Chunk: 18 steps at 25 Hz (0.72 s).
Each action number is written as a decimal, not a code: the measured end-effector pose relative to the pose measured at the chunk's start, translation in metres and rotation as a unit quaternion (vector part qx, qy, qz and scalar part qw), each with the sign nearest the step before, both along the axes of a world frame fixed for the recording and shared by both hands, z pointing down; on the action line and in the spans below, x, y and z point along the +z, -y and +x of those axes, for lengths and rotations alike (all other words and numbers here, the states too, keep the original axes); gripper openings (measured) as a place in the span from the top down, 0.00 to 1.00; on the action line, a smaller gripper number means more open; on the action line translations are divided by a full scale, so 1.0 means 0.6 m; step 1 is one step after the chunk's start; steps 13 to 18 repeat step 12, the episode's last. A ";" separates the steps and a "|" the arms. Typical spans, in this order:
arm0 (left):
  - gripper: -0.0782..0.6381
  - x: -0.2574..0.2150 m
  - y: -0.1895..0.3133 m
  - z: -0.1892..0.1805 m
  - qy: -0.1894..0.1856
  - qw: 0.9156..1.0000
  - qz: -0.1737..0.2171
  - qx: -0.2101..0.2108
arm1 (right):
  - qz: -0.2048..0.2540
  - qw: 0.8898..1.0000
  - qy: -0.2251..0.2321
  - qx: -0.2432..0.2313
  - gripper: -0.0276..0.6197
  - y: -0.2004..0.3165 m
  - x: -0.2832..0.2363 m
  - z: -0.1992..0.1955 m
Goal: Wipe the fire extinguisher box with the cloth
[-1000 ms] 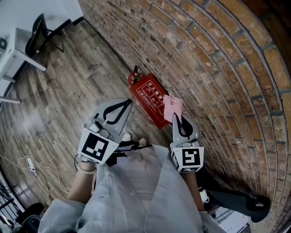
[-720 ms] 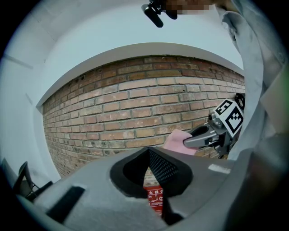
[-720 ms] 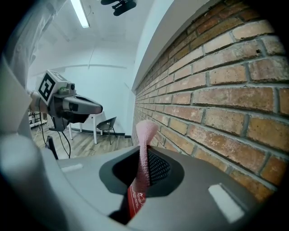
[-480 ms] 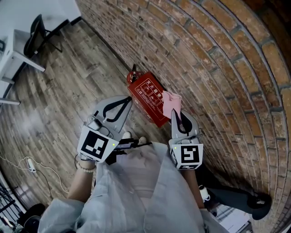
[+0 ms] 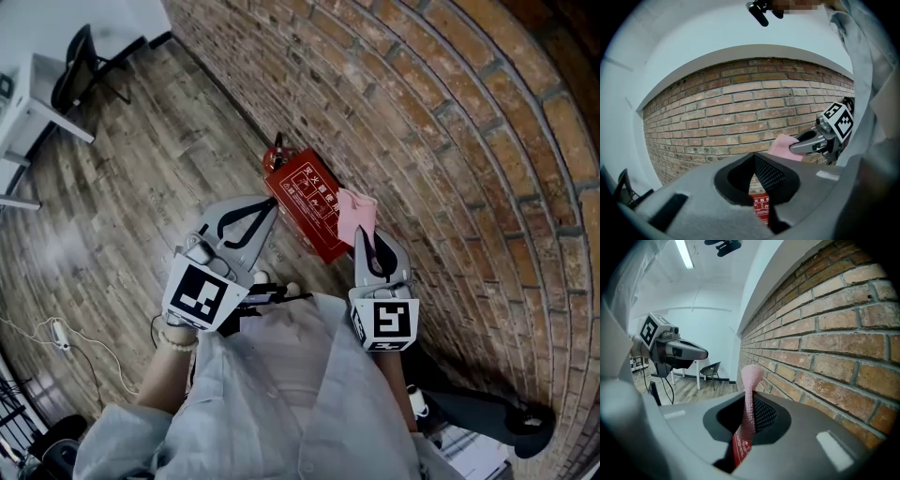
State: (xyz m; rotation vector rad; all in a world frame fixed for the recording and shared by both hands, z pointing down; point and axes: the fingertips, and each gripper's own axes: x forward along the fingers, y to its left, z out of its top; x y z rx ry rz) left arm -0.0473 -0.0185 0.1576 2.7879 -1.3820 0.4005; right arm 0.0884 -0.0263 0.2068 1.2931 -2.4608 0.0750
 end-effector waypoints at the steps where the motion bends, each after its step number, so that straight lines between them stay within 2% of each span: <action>1: 0.89 -0.001 0.000 0.000 -0.001 1.000 0.002 0.001 | 0.001 1.000 0.000 0.000 0.92 0.000 0.000 0.000; 18: 0.89 -0.001 -0.002 -0.016 -0.006 1.000 0.002 -0.006 | -0.002 1.000 -0.001 -0.005 0.92 -0.001 0.002 -0.018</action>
